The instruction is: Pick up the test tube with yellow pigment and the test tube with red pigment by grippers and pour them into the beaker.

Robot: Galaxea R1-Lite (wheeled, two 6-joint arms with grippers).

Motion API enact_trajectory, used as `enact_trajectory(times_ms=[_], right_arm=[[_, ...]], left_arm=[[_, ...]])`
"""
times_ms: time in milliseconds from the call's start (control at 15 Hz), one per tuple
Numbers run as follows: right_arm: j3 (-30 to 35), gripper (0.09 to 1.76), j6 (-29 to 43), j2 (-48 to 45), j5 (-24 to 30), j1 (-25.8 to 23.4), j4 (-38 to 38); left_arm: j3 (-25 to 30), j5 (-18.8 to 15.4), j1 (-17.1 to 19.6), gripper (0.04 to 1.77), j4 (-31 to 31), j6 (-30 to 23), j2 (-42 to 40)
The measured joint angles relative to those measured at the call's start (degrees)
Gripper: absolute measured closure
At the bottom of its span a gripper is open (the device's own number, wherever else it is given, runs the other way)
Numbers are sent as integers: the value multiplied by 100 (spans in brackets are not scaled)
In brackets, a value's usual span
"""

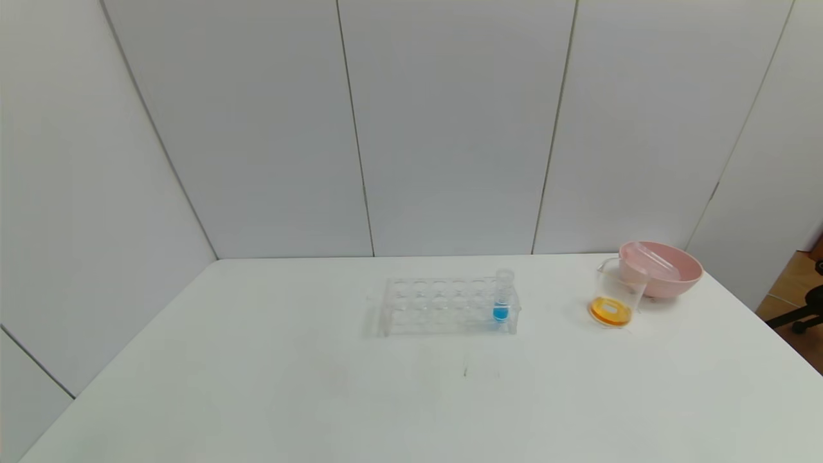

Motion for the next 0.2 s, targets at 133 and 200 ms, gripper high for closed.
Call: enact_trajectory(times_ms=[133,200], right_arm=[[10,14,167,0,-11,2,-21],[10,14,182,0,-17,2,-23]], left_arm=[[0,0,0,9,0,0,0],[0,0,0,9,2,0,0]])
